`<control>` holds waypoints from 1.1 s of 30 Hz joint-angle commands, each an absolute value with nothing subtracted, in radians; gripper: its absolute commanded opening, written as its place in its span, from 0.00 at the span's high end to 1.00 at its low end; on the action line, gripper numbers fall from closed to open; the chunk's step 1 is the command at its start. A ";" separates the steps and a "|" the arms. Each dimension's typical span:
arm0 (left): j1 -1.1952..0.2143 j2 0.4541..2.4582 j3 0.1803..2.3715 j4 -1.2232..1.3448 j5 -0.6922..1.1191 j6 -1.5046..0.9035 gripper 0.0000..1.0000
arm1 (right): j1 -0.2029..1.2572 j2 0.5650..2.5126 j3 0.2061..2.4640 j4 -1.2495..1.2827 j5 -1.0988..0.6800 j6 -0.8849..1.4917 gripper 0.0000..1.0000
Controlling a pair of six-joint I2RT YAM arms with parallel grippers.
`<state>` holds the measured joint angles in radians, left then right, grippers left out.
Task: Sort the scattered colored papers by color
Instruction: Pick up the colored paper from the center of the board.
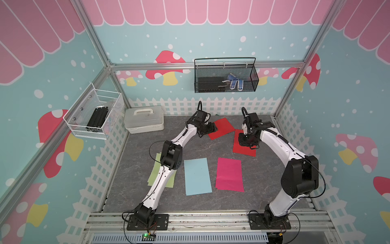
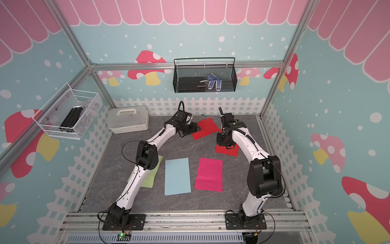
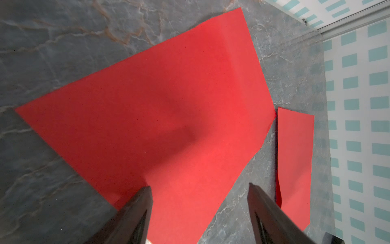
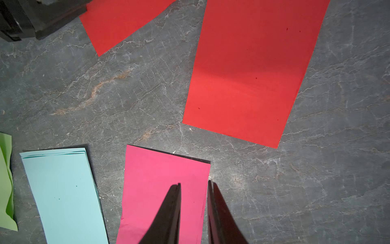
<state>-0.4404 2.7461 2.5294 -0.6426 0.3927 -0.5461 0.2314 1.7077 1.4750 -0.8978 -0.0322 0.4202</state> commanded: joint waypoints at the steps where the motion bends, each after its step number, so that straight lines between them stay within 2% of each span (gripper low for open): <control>1: -0.450 2.741 2.443 -0.708 0.362 -0.534 0.25 | 0.241 1.681 1.484 -0.920 -0.011 0.423 0.76; 18: -0.458 2.482 2.017 -0.704 0.277 -0.485 0.25 | 0.244 1.675 1.475 -0.920 -0.035 0.418 0.75; 28: -0.470 2.302 1.710 -0.568 0.269 -0.526 0.25 | 0.271 1.694 1.440 -0.891 -0.064 0.437 0.75; 33: -0.484 2.237 1.633 -0.543 0.266 -0.541 0.25 | 0.283 1.712 1.441 -0.881 -0.081 0.451 0.76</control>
<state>-0.4725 2.2356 1.6867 -0.4938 0.2909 -0.5205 0.2729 1.7077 1.4532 -0.8871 -0.0643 0.4286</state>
